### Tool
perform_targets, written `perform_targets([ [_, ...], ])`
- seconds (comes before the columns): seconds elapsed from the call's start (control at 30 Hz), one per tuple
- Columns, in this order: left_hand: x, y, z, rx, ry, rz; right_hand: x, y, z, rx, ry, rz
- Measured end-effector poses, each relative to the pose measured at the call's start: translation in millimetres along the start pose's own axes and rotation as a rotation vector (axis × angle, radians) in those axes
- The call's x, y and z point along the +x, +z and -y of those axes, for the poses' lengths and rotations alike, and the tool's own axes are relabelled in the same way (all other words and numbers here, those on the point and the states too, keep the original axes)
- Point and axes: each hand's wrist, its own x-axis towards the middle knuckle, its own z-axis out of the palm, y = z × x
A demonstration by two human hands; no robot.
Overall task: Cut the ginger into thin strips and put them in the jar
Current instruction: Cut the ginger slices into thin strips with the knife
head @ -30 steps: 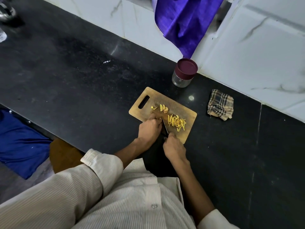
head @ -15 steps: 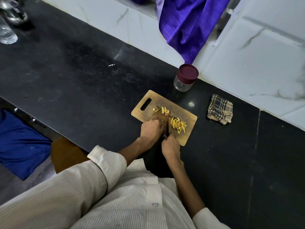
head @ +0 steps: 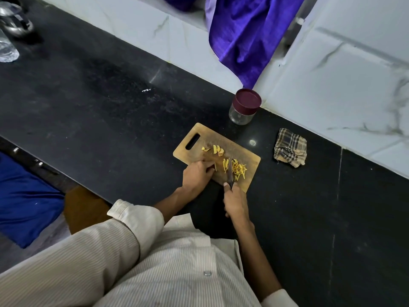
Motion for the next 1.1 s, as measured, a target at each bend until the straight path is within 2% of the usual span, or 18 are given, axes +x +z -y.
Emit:
perform_targets([
  [0.4,-1,3,9,-0.057,-0.012,-0.005,-9,12,9,-0.158,-0.153,0.103],
  [0.83,-1,2,11,-0.047,-0.008,0.02,10,-2,-7,-0.126,-0.047,0.031],
  [1.1,-2,1,13,-0.064,0.028,0.024,12,-13,-6,-0.066,-0.058,-0.004],
])
